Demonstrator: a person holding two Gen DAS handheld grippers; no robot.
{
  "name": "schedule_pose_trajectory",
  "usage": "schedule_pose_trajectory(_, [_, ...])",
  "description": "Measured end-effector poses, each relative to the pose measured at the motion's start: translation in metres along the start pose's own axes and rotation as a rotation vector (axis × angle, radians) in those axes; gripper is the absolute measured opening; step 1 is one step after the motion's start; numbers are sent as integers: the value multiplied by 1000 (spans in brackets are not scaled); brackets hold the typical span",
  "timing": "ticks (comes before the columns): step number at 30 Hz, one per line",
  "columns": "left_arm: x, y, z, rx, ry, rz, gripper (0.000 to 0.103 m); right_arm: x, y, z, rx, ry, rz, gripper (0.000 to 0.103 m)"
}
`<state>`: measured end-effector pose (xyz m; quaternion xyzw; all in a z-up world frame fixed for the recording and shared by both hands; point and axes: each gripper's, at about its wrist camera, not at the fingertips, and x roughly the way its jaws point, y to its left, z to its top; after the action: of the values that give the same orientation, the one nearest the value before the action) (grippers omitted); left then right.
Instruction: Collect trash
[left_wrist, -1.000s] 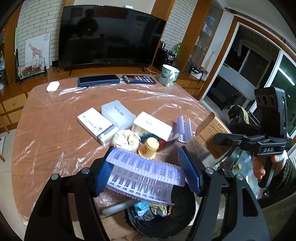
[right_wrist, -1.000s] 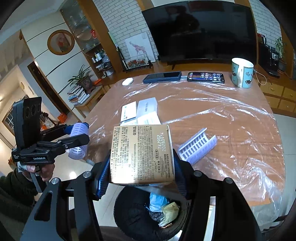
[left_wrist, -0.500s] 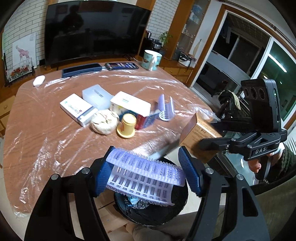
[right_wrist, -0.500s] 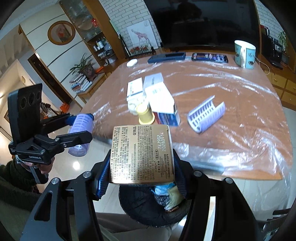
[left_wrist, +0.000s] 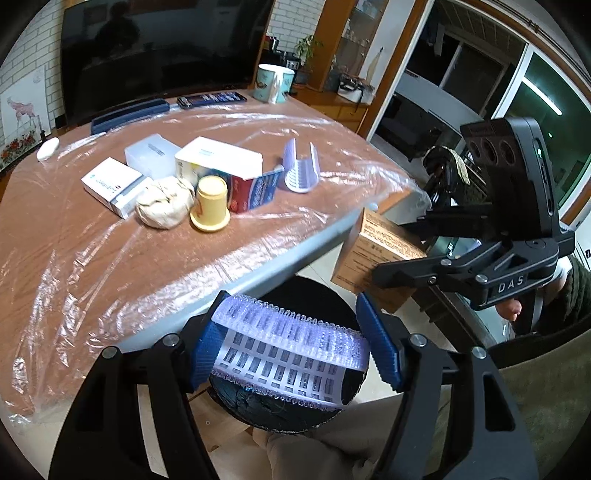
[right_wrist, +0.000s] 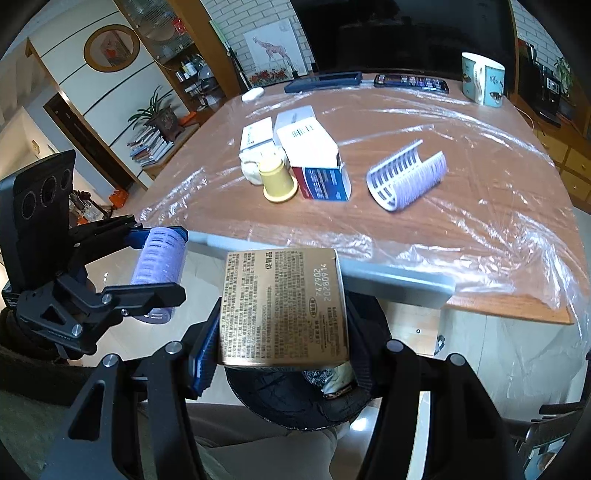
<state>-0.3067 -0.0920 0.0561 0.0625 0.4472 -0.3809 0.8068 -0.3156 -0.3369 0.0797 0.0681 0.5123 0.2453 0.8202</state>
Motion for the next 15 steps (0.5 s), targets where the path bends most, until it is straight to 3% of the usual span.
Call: schedule_pose_trajectory(15, [24, -3, -17, 11, 65, 2, 70, 25, -3, -16, 8, 67, -8, 58])
